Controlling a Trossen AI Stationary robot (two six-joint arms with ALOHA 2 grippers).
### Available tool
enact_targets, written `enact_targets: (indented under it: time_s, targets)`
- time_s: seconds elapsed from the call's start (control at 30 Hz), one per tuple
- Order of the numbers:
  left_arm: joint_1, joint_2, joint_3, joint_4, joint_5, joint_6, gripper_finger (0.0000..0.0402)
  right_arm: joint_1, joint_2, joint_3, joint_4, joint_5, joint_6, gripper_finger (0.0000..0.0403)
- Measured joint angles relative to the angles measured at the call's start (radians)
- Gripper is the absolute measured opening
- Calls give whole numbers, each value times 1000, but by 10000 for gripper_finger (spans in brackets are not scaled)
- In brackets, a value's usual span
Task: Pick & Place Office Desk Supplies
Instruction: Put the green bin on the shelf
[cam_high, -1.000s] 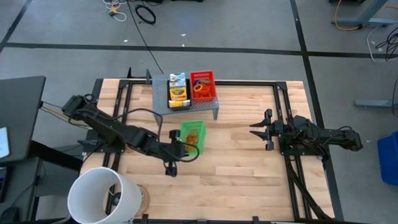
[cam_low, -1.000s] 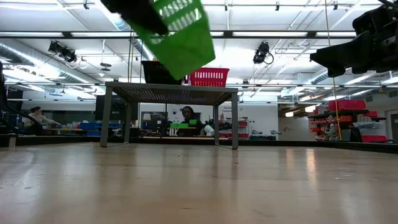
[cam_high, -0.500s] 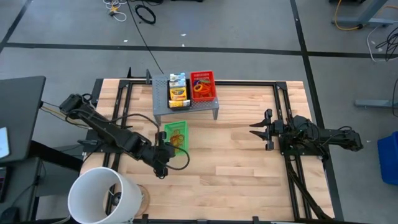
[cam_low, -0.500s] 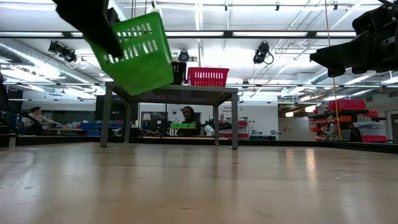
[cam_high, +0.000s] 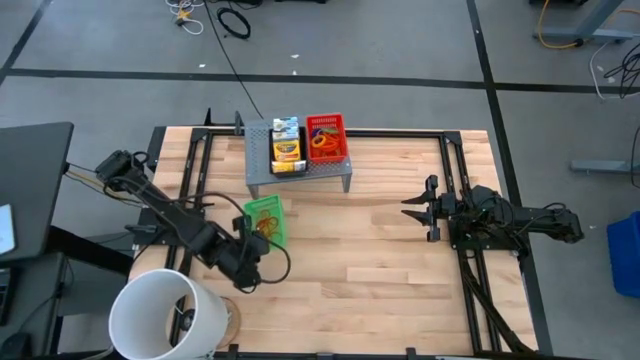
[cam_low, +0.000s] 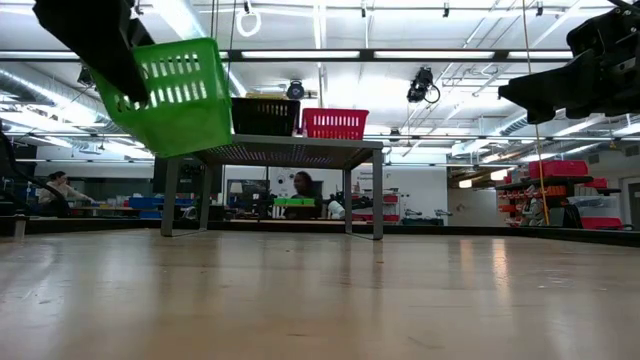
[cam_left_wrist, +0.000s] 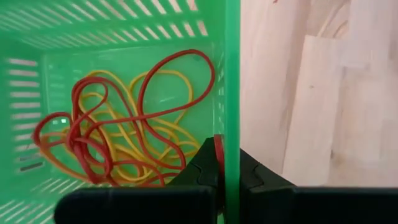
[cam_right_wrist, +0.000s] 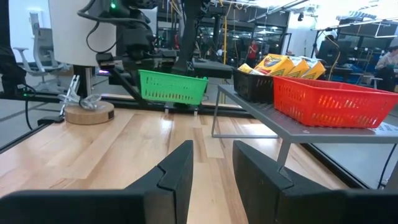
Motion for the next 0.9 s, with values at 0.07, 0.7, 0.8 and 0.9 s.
enact_targets:
  time_s: [0.07, 0.7, 0.8, 0.9]
  targets:
    - [-8, 0, 0, -18, -10, -27, 5, 0, 0, 0, 0, 0, 0, 119]
    - [3, 24, 0, -152, -109, -68, 4, 0, 0, 0, 0, -4, 0, 119]
    - [22, 23, 0, -162, -114, -45, 4, 0, 0, 0, 0, -3, 0, 119]
    - [36, 23, 1, -174, -115, -24, 4, 0, 0, 0, 0, -3, 0, 119]
